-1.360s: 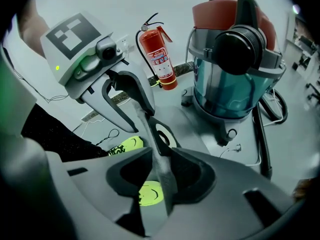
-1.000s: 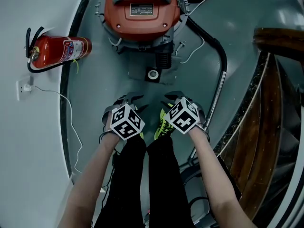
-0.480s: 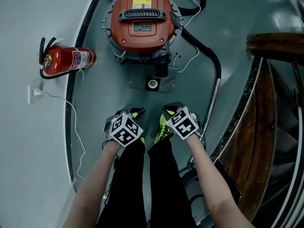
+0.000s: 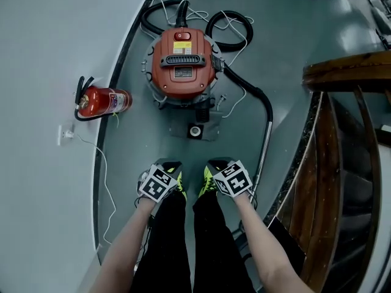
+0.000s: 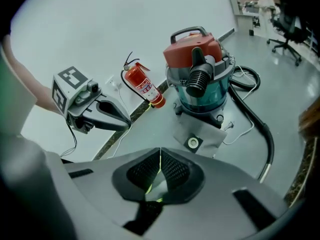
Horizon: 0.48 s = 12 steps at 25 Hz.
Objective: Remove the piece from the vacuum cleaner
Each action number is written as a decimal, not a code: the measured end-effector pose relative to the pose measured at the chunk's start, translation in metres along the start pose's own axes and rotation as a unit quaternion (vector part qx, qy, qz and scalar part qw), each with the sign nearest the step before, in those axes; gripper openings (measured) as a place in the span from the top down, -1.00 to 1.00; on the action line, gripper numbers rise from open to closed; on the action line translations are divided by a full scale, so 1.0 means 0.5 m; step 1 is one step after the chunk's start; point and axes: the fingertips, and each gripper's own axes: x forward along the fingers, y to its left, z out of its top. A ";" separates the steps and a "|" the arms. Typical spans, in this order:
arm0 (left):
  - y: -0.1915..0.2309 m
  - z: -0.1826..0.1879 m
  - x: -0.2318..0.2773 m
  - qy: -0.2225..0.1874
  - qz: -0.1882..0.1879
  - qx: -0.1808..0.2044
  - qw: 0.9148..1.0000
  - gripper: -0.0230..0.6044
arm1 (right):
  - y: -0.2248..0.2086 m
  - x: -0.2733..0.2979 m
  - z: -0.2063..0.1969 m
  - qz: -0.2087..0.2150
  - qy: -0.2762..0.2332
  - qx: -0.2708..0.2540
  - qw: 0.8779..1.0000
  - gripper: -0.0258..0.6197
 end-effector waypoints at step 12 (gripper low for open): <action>-0.078 0.065 -0.133 -0.014 0.004 -0.032 0.999 0.90 | 0.088 -0.156 0.021 0.010 -0.017 0.030 0.999 0.86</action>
